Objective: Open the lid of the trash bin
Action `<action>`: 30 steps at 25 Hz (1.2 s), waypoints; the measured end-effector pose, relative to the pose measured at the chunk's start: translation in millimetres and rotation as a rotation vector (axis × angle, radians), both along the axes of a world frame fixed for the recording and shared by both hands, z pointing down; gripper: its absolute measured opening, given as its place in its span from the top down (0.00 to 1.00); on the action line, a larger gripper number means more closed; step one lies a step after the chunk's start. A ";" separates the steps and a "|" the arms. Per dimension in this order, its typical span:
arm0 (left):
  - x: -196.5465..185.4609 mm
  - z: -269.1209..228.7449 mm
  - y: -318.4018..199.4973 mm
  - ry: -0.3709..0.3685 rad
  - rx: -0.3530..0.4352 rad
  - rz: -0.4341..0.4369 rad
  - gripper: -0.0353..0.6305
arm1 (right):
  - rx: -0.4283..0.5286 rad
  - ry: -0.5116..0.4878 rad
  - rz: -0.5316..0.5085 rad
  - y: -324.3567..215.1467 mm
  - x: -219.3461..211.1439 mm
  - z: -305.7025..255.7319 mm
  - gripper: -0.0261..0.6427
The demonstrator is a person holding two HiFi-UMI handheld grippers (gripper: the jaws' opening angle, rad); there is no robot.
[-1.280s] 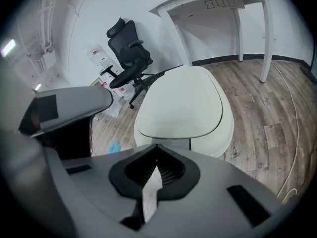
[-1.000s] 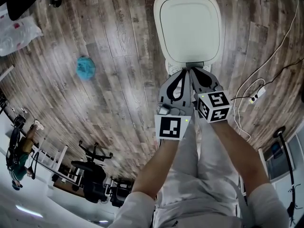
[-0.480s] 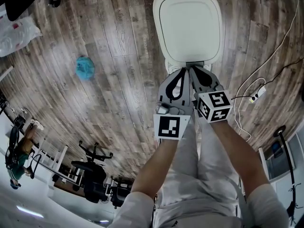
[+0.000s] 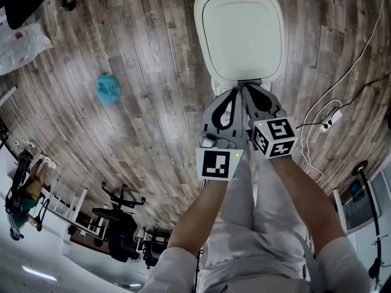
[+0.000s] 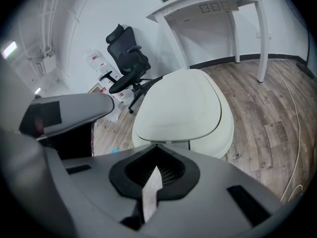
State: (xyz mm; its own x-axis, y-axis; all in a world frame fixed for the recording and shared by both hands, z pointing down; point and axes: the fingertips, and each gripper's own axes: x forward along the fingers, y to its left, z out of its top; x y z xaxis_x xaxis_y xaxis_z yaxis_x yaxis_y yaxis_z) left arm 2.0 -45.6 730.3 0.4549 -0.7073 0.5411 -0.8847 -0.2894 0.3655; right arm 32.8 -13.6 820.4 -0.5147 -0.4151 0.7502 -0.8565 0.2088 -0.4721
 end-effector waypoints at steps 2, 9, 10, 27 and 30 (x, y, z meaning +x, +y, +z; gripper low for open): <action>-1.9 1.1 -0.2 -0.002 -0.003 -0.003 0.95 | 0.008 -0.001 -0.006 -0.1 -0.2 -0.1 0.94; 0.6 3.3 1.1 0.000 -0.005 -0.001 0.95 | 0.011 -0.005 0.006 3.0 3.4 0.5 0.94; 0.8 3.5 1.0 0.000 -0.005 0.000 0.95 | 0.011 -0.006 0.005 3.6 3.4 0.6 0.94; 0.3 -9.2 -9.2 0.029 0.024 -0.022 0.95 | 0.027 -0.010 0.007 1.2 2.1 -0.1 0.94; -0.2 -19.1 -11.7 0.039 0.040 -0.020 0.95 | 0.035 -0.011 -0.008 -0.1 1.5 0.6 0.94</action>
